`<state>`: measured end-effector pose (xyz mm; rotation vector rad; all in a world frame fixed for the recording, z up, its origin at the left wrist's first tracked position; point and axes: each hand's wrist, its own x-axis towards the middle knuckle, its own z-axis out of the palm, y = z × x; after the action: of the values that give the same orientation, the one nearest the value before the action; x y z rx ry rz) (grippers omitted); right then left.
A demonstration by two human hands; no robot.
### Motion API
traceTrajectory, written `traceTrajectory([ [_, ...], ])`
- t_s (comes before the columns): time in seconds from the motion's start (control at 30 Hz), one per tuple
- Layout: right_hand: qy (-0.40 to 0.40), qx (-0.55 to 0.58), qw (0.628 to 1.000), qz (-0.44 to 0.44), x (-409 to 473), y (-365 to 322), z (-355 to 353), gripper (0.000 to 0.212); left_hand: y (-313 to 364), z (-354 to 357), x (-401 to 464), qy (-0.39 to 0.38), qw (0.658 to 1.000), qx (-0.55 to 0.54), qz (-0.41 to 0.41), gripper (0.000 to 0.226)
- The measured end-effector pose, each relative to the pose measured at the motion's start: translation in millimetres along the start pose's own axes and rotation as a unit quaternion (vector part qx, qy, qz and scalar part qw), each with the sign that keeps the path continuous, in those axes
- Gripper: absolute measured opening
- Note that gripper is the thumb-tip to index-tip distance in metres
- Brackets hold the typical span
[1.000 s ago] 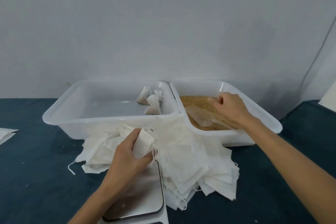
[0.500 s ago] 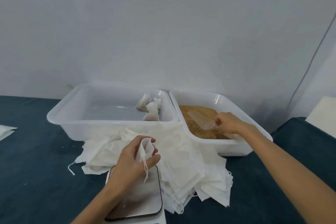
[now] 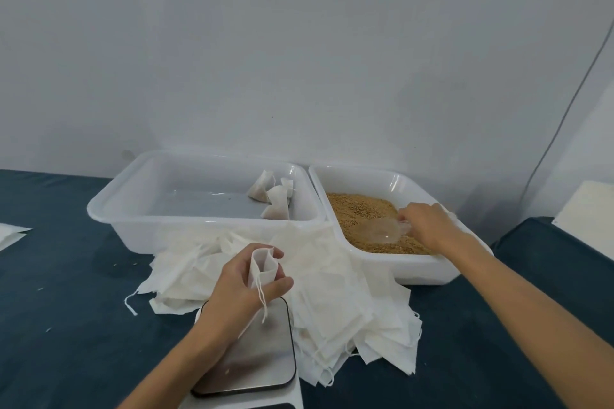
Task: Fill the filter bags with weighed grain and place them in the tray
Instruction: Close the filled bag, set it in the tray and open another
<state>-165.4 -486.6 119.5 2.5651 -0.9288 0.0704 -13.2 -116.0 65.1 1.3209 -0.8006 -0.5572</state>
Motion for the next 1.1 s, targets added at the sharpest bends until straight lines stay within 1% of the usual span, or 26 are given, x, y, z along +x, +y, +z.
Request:
traceTrajectory([
  [0.07,0.001,0.034,0.999,-0.034,1,-13,0,0.023,1,-1,0,0.003,1.000,0.003,0.000,0.041],
  [0.13,-0.010,0.096,0.994,-0.047,2,-20,-1,0.021,1,-1,1,0.006,1.000,0.006,-0.002,0.040],
  [0.27,-0.037,0.217,0.975,-0.019,1,-15,4,0.024,1,0,2,0.009,1.000,0.008,-0.007,0.042],
  [0.37,-0.050,0.297,0.954,-0.004,-2,-7,11,0.024,2,1,1,0.004,1.000,0.008,-0.005,0.043],
  [0.43,-0.051,0.339,0.939,0.006,-5,-3,14,0.021,3,2,1,0.006,1.000,0.004,-0.005,0.043],
  [0.5,-0.044,0.373,0.927,0.015,-8,1,17,0.023,3,2,1,0.008,1.000,-0.008,-0.010,0.044],
  [0.6,-0.025,0.400,0.916,0.030,-12,5,20,0.025,2,1,1,0.009,1.000,-0.019,-0.012,0.041],
  [0.7,0.003,0.424,0.905,0.045,-15,6,21,0.023,0,-1,1,0.009,1.000,-0.007,-0.012,0.030],
  [0.8,0.013,0.430,0.901,0.054,-17,6,21,0.029,-2,-2,2,0.014,1.000,-0.001,-0.006,0.028],
  [0.83,0.014,0.432,0.900,0.053,-18,7,21,0.027,-3,-2,2,0.014,1.000,-0.005,-0.005,0.028],
  [0.9,0.023,0.438,0.897,0.046,-18,8,20,0.016,-3,-2,3,0.011,1.000,-0.011,-0.002,0.030],
  [0.93,0.029,0.441,0.896,0.044,-18,7,19,0.016,-3,-2,3,0.008,1.000,-0.013,0.001,0.031],
  [1.03,0.042,0.445,0.894,0.034,-20,3,14,0.027,-1,-1,2,0.005,1.000,-0.017,0.005,0.037],
  [1.1,0.048,0.447,0.893,0.018,-24,-2,7,0.032,0,0,1,0.000,1.000,-0.011,0.005,0.035],
])
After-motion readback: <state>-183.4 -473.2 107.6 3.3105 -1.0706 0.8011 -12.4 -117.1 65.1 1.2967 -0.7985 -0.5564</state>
